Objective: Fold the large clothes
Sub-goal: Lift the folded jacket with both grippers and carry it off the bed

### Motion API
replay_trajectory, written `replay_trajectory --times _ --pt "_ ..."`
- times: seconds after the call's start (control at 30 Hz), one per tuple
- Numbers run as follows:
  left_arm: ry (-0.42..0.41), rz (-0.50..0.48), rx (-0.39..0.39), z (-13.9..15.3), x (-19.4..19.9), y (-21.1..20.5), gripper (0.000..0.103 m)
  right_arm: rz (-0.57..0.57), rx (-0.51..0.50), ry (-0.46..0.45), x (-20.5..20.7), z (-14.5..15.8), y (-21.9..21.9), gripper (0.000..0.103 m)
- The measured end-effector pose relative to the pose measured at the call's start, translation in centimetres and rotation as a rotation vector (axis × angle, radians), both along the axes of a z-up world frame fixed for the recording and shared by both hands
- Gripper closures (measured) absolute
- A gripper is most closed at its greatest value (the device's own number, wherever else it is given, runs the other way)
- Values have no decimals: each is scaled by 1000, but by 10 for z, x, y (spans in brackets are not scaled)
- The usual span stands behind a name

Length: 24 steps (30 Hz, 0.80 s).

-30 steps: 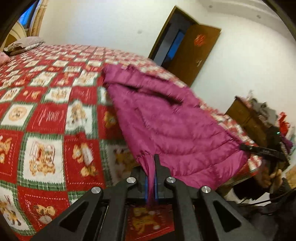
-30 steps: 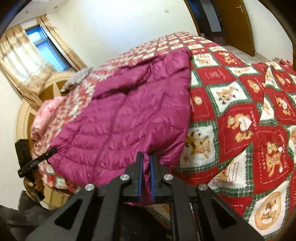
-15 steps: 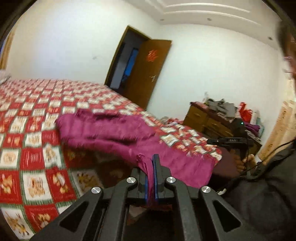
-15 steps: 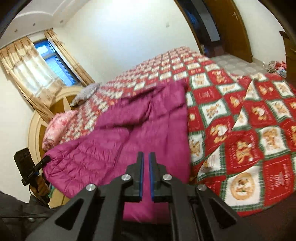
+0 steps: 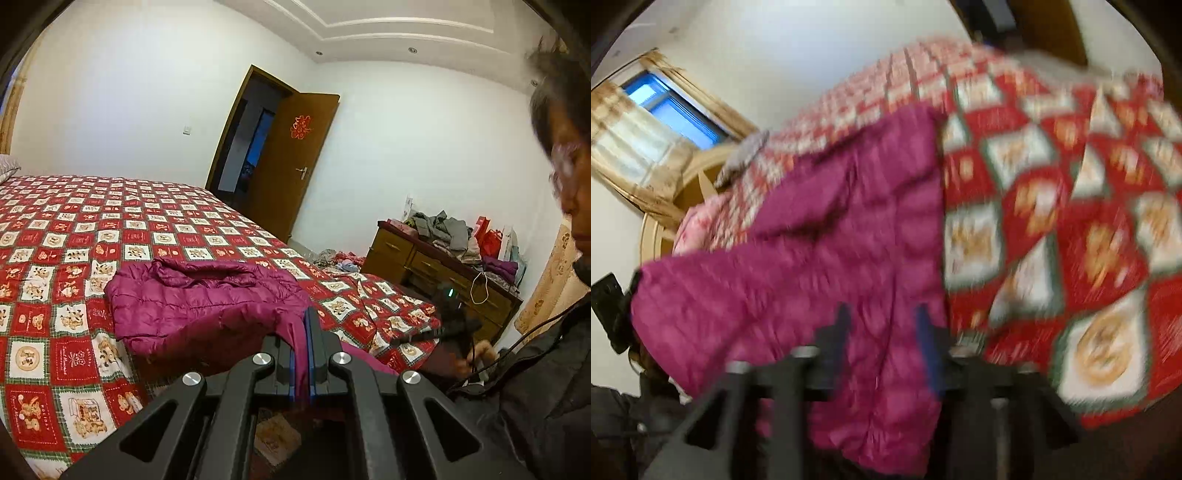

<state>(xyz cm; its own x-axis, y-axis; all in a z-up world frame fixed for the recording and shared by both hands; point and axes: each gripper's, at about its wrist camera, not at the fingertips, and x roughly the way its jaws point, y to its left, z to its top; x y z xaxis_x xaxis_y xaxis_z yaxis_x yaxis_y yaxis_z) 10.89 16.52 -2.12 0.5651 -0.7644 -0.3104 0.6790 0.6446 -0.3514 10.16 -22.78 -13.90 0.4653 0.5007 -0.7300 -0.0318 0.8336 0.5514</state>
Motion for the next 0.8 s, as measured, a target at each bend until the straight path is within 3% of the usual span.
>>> replay_trajectory --times 0.1,0.27,0.4,0.47,0.5,0.53,0.6,0.73,0.8 --pt "9 3 -25 -2 3 6 99 2 85 111 -7 -30 2 40" --pt "8 5 -30 -3 4 6 99 -26 121 292 -20 -77 3 40" --pt "14 9 -33 -5 5 9 99 -57 233 370 -29 -101 1 40" --pt "20 13 -34 -5 7 10 99 -34 313 375 -31 -106 7 40" --pt "19 14 -34 -5 8 10 99 -12 336 369 -32 -106 11 47" --pt "17 16 -36 -5 8 11 99 13 337 355 -31 -103 15 68" --pt "16 22 -45 -4 9 12 99 74 289 319 -26 -91 26 91" --pt "20 43 -51 -3 13 14 100 105 253 207 -10 -56 26 94" --pt "8 54 -48 0 18 12 100 96 286 125 6 -30 19 94"
